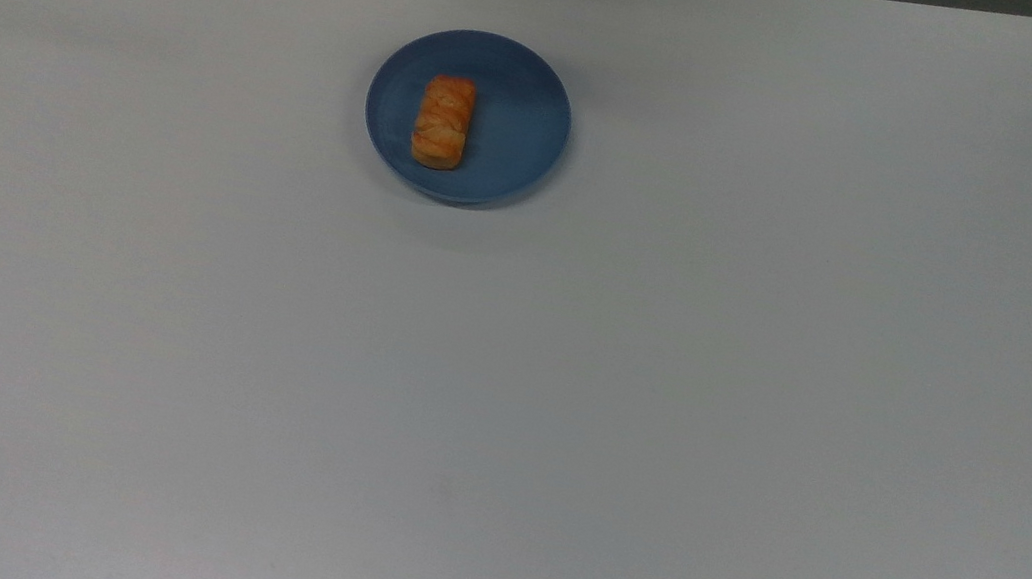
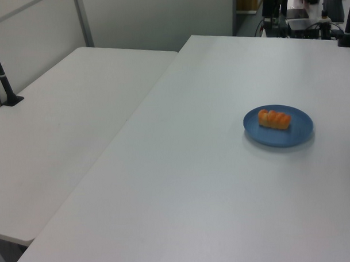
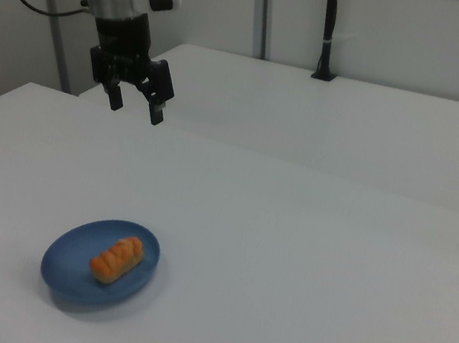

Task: Put the bread on the table
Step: 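Move the gripper down toward the orange bread roll on the blue plate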

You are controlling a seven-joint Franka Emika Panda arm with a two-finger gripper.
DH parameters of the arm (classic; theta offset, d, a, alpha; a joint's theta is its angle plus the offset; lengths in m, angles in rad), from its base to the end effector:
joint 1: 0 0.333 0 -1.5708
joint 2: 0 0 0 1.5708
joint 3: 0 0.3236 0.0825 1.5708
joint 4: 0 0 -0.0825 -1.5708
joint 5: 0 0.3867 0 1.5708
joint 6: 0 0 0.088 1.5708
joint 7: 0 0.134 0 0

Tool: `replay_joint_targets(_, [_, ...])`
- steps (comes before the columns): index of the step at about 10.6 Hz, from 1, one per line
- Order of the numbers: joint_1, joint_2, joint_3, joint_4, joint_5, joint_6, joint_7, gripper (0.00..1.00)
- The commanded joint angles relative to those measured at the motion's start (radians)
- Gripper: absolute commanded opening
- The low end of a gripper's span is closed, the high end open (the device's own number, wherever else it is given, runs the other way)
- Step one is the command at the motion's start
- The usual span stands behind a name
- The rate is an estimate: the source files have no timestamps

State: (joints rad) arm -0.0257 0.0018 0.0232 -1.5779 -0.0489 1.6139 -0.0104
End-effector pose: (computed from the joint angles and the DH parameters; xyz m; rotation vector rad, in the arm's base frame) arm 0.5630 -0.0078 0.6047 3.0921 0.0142 0.0524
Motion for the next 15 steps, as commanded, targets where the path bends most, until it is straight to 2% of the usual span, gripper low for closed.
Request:
replay_joint_targets(1, [-0.013, 0.003, 0.011, 0.016, 0.018, -0.037, -0.01, 1.0])
replay_joint_targets(6, [-0.01, -0.011, 0.011, 0.009, 0.018, -0.066, -0.011, 1.0])
replay_joint_targets(9, [-0.003, -0.074, 0.011, -0.077, 0.018, -0.066, -0.014, 1.0])
replay_joint_targets(12, [0.02, -0.085, 0.012, -0.149, 0.014, -0.049, -0.014, 1.0])
replay_joint_targets(15, [0.053, -0.088, 0.015, -0.258, 0.017, 0.062, 0.01, 1.0])
